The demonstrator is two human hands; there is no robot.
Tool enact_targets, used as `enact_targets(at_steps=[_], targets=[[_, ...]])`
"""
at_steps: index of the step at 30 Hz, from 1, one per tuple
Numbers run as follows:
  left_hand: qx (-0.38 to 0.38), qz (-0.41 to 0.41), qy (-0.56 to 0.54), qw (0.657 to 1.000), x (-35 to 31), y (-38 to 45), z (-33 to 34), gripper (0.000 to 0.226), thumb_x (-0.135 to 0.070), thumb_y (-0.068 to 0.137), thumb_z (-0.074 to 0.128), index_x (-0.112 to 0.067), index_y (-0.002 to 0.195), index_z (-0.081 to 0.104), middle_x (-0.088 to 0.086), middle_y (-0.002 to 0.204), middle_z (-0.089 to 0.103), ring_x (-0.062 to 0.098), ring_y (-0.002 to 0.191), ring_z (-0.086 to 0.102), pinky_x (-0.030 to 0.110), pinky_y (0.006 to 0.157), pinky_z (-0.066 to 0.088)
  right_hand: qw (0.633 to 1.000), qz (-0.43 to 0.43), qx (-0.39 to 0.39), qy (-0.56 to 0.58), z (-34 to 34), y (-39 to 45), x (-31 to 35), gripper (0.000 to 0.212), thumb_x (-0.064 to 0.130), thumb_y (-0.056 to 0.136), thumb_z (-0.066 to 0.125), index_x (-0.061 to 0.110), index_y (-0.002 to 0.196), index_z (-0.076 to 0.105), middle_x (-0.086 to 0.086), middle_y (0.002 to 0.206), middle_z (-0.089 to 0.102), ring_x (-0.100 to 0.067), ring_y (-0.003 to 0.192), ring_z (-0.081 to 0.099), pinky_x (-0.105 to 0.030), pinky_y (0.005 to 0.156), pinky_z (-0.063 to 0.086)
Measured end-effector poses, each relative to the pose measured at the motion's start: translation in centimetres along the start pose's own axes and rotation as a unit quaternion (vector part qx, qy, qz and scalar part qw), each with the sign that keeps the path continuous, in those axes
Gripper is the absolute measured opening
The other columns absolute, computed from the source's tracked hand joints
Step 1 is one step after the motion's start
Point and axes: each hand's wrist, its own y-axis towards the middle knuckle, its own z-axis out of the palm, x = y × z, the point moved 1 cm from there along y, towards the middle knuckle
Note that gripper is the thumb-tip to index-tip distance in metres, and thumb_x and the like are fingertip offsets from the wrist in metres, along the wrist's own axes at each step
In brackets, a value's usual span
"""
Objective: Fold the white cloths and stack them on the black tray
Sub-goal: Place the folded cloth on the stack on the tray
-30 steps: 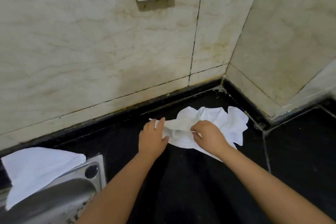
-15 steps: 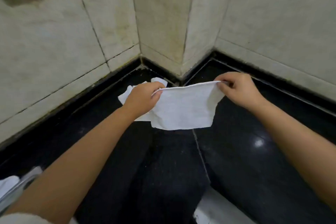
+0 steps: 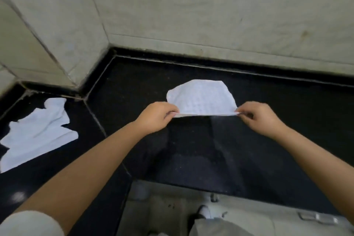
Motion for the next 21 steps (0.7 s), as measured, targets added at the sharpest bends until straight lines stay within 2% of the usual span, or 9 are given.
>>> enact_targets(at_steps=[2,4,7,9,12,14,16,19,21], targets=[[0.111,-0.011,0.0,0.994,-0.9,0.1,3.8,0.027,-0.013,0.095,0.048,-0.008,0.116,0.063,0.007,0.12,0.064,0.018,0.108,0.058,0.026,0.093,0.041,0.995,0.014,0.095,0.007,2.2,-2.7,-2.9,0.016,-0.001,0.082,0.059,-0.001,0.093,0.07,-0.018,0.089,0.071,-0.028,0.081,0.064,-0.016,0.07,0.036],[0.217,-0.031,-0.006,0.976,-1.5,0.0,7.1,0.024,-0.012,0.093,0.05,-0.007,0.112,0.064,0.007,0.114,0.066,0.013,0.095,0.056,0.023,0.084,0.041,0.978,0.026,0.205,0.021,4.3,-4.7,-5.3,0.016,0.003,0.085,0.056,0.001,0.094,0.07,-0.016,0.089,0.07,-0.022,0.079,0.061,-0.017,0.068,0.034],[0.363,-0.042,0.01,0.931,-2.3,0.0,10.2,0.024,-0.018,0.094,0.05,-0.007,0.111,0.063,0.0,0.098,0.059,0.009,0.089,0.049,0.019,0.075,0.038,0.934,0.059,0.35,0.051,6.1,-6.4,-7.5,0.015,0.007,0.087,0.054,0.006,0.084,0.069,-0.003,0.073,0.066,-0.003,0.064,0.058,-0.009,0.058,0.037],[0.408,-0.053,0.014,0.911,-2.6,0.5,10.9,0.024,-0.019,0.095,0.049,-0.008,0.113,0.061,-0.005,0.095,0.052,0.01,0.089,0.048,0.015,0.067,0.037,0.908,0.095,0.397,0.09,6.4,-6.6,-8.6,0.022,0.009,0.089,0.053,0.02,0.073,0.065,0.013,0.057,0.063,0.008,0.051,0.056,-0.005,0.056,0.041],[0.363,-0.084,0.003,0.928,-2.4,2.1,10.9,0.025,-0.019,0.094,0.049,-0.009,0.115,0.061,-0.004,0.098,0.052,0.008,0.088,0.047,0.014,0.069,0.038,0.917,0.128,0.364,0.101,6.4,-5.2,-9.8,0.029,0.009,0.088,0.053,0.027,0.065,0.055,0.014,0.048,0.058,0.008,0.046,0.056,-0.007,0.055,0.043],[0.283,-0.124,-0.006,0.951,-1.8,3.4,10.6,0.027,-0.016,0.094,0.05,-0.01,0.117,0.062,0.001,0.108,0.058,0.009,0.095,0.051,0.019,0.082,0.041,0.942,0.123,0.301,0.081,6.6,-3.7,-10.1,0.021,0.008,0.087,0.052,0.019,0.069,0.055,0.007,0.058,0.058,-0.002,0.056,0.057,-0.009,0.054,0.04],[0.211,-0.159,0.006,0.965,-1.2,4.5,10.5,0.027,-0.015,0.094,0.049,-0.012,0.118,0.062,0.004,0.117,0.061,0.014,0.103,0.056,0.025,0.09,0.044,0.962,0.12,0.239,0.052,7.0,-2.2,-10.0,0.011,0.008,0.087,0.051,0.006,0.083,0.061,-0.006,0.075,0.062,-0.019,0.075,0.059,-0.021,0.062,0.041],[0.172,-0.165,0.048,0.97,-0.5,5.4,11.0,0.029,-0.015,0.097,0.044,-0.013,0.118,0.062,0.009,0.12,0.06,0.022,0.107,0.058,0.032,0.093,0.048,0.973,0.148,0.173,0.021,8.6,-0.8,-9.8,0.02,0.006,0.087,0.047,0.0,0.096,0.064,-0.015,0.103,0.064,-0.029,0.096,0.058,-0.031,0.073,0.043],[0.162,-0.161,0.076,0.971,0.0,5.8,11.6,0.029,-0.016,0.098,0.042,-0.013,0.118,0.062,0.01,0.123,0.055,0.023,0.109,0.056,0.031,0.093,0.046,0.976,0.157,0.148,0.007,9.6,-0.2,-9.7,0.024,0.003,0.088,0.045,-0.001,0.099,0.066,-0.016,0.11,0.061,-0.029,0.102,0.055,-0.035,0.081,0.048]])
